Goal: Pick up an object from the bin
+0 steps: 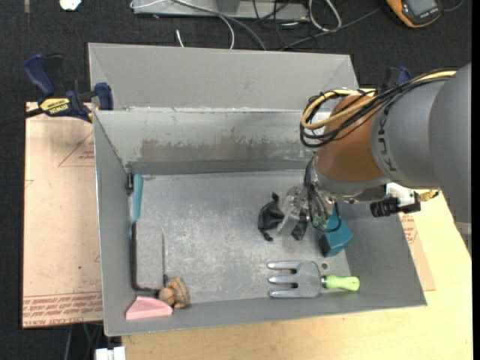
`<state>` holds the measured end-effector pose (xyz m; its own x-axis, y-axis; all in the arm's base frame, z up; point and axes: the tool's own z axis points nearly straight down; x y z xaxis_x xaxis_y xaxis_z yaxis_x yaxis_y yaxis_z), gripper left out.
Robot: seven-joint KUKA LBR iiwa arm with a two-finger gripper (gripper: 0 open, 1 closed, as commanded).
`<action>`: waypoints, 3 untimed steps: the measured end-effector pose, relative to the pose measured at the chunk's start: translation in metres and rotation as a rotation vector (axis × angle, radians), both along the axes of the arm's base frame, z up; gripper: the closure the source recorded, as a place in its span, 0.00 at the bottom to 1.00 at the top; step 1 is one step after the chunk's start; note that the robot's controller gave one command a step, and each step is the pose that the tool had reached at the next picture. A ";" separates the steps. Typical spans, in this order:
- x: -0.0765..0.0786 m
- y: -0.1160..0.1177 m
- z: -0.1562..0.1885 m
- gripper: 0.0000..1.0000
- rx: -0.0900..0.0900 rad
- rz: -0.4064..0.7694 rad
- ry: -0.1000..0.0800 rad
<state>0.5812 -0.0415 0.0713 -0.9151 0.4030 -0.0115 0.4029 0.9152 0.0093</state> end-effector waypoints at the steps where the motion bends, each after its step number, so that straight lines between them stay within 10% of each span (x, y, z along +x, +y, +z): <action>1: 0.000 0.000 0.015 1.00 0.000 0.001 -0.001; 3: 0.000 0.001 0.078 1.00 0.002 0.002 0.000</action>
Offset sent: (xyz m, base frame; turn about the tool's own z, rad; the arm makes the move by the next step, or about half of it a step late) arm -0.0004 0.0001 0.0460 -0.0003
